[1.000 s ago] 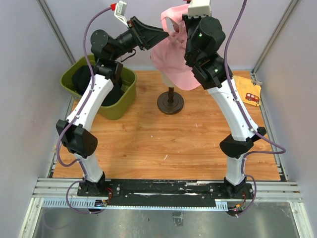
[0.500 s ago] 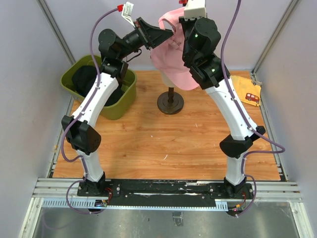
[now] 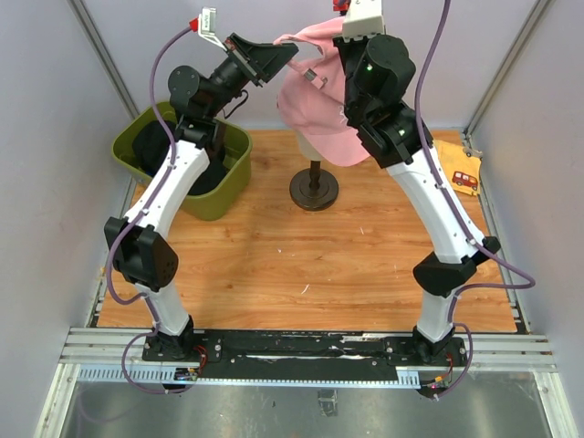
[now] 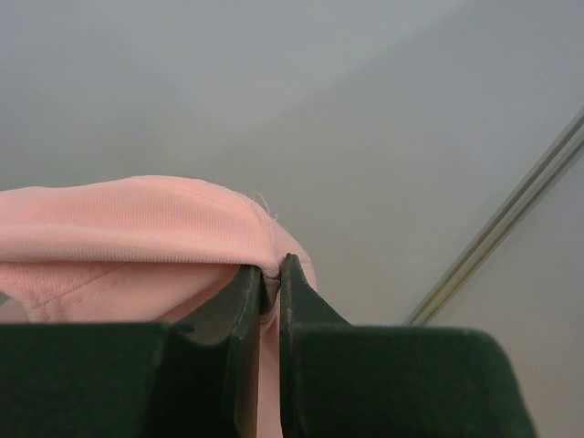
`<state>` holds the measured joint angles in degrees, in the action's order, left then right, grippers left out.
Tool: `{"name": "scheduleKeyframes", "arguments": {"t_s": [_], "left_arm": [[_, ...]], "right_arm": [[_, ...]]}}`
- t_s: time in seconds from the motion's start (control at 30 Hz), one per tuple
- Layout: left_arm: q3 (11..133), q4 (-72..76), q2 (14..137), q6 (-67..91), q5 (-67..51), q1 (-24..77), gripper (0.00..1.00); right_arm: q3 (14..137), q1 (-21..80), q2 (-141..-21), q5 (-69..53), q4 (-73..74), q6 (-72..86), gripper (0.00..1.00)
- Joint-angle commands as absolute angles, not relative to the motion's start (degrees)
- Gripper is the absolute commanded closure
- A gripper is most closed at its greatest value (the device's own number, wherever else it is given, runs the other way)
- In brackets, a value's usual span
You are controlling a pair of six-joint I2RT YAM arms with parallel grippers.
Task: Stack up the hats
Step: Stack the hat on the hat.
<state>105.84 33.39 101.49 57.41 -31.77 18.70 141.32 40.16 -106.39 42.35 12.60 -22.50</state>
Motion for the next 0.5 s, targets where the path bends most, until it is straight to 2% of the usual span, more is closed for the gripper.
{"name": "scheduleKeyframes", "arguments": {"t_s": [0.0,0.07,0.33,0.47], "left_arm": [[105.4,37.9,99.3,61.6,-28.4,17.2,0.99],[105.5,38.2,99.9,63.4,-28.8,16.8,0.99],[104.6,37.9,100.5,67.4,-28.9,15.6,0.99],[105.4,36.5,101.1,68.4,-29.3,15.3,0.99]], "right_arm": [[140.4,39.3,-103.2,43.2,13.6,-21.6,0.97],[139.7,39.3,-102.8,43.1,14.6,-21.1,0.92],[133.7,38.4,-98.2,43.4,14.6,-17.9,0.56],[128.9,36.4,-94.1,41.9,14.6,-12.6,0.50]]}}
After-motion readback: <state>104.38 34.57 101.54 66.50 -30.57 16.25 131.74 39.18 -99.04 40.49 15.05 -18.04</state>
